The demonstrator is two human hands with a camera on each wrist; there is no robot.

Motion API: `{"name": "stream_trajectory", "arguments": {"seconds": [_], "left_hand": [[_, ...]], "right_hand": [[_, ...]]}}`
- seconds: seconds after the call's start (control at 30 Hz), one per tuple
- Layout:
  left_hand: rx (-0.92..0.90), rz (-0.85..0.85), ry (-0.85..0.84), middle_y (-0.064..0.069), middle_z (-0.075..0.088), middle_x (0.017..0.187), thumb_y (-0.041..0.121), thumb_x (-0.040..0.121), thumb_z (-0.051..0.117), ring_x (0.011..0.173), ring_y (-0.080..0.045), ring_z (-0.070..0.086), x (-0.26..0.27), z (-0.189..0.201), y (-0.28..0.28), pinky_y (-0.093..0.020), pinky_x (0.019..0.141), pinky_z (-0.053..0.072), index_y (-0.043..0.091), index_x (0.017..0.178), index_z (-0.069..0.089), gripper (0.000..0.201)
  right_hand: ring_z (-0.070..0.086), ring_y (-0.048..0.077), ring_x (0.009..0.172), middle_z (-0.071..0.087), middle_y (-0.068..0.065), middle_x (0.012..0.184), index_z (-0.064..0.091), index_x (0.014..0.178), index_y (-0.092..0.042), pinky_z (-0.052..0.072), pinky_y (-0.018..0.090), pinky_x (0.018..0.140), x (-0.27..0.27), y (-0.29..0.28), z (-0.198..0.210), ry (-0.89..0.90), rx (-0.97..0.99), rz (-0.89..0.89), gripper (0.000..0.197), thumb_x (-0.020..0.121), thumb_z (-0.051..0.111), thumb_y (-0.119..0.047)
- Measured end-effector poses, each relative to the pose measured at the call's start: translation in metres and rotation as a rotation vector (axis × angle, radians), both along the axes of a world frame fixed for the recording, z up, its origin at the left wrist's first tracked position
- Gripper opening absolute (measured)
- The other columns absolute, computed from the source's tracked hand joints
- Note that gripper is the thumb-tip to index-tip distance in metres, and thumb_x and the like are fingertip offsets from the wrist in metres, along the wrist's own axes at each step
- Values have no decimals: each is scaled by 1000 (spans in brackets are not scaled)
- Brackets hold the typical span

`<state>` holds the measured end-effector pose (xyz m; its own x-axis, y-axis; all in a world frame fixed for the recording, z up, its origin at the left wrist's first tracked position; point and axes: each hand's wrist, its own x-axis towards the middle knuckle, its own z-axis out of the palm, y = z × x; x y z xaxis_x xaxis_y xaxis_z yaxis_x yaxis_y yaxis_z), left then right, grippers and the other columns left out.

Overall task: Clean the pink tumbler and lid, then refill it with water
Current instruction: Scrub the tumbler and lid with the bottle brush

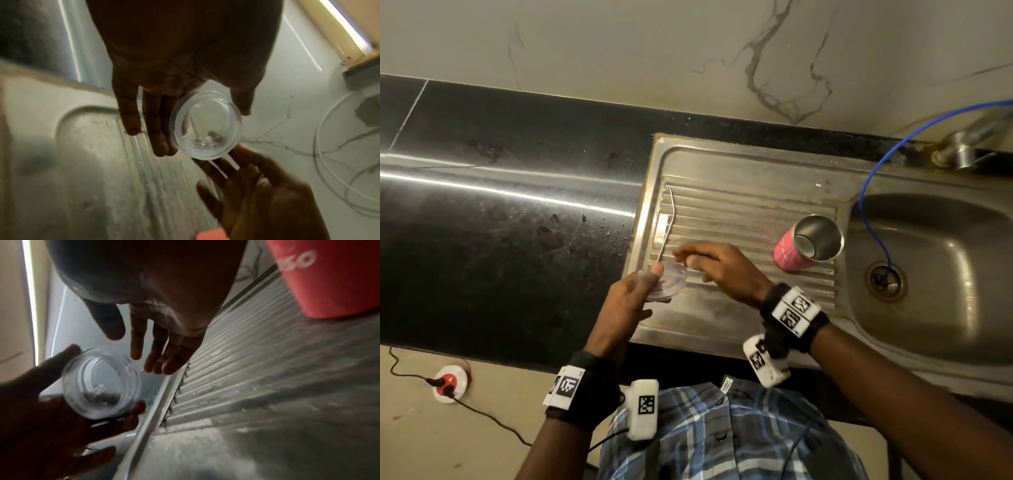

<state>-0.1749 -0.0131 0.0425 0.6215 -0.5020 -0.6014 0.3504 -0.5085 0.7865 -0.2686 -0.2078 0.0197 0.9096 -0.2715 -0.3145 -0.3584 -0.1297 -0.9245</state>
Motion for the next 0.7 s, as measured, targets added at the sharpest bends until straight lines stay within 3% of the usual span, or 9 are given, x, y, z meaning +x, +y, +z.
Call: {"name": "stream_trajectory", "arguments": {"seconds": [0.07,0.13,0.23,0.33,0.4,0.47,0.53,0.7], "left_hand": [[16,16,64,-5,82,107,74,94,57,98,-19,79,-3,0,-12,-46,94,53,14,113,78,66],[39,-12,80,-5,82,107,74,96,51,98,-22,79,-7,-1,-27,-45,93,53,16,115,78,67],[50,-24,100,-6,82,105,80,97,41,95,-26,79,-12,-1,-50,-43,88,51,24,121,73,69],[63,-20,104,-11,82,101,78,102,32,91,-27,76,-13,-3,-66,-42,85,49,28,126,65,64],[95,-14,90,-11,80,105,75,104,33,97,-29,77,-14,-7,-71,-42,85,50,25,134,59,63],[108,6,91,-10,78,110,71,105,38,100,-31,77,-15,-13,-70,-43,86,51,24,141,53,62],[105,17,86,-9,77,113,69,105,42,99,-30,77,-17,-18,-66,-43,83,51,23,144,50,60],[102,20,103,-8,77,115,62,108,44,99,-31,77,-20,-23,-55,-44,83,52,22,139,52,52]], "right_hand": [[67,4,107,72,-10,124,71,128,-23,52,22,90,-20,5,-4,-43,-59,27,28,101,65,-27],[68,8,101,72,-11,117,70,127,-24,56,28,91,-30,8,-14,-71,-119,4,31,97,71,-33],[72,10,92,75,-7,107,72,124,-21,60,37,88,-30,6,-34,-16,-111,-228,32,95,73,-33],[75,16,82,79,1,93,78,110,-14,61,44,85,-24,-7,-47,142,-88,-435,22,92,73,-25],[76,21,74,78,8,78,80,94,-9,62,47,80,-21,-16,-55,273,-57,-515,17,87,73,-23],[76,24,71,76,5,67,81,85,-12,63,47,77,-19,-20,-61,348,-56,-548,24,77,71,-32],[75,26,72,75,4,66,79,82,-11,63,46,75,-18,-20,-65,359,-96,-533,30,72,68,-37],[75,24,75,76,1,73,73,85,-15,63,49,78,-27,-16,-69,311,-48,-502,25,78,71,-38]]}}
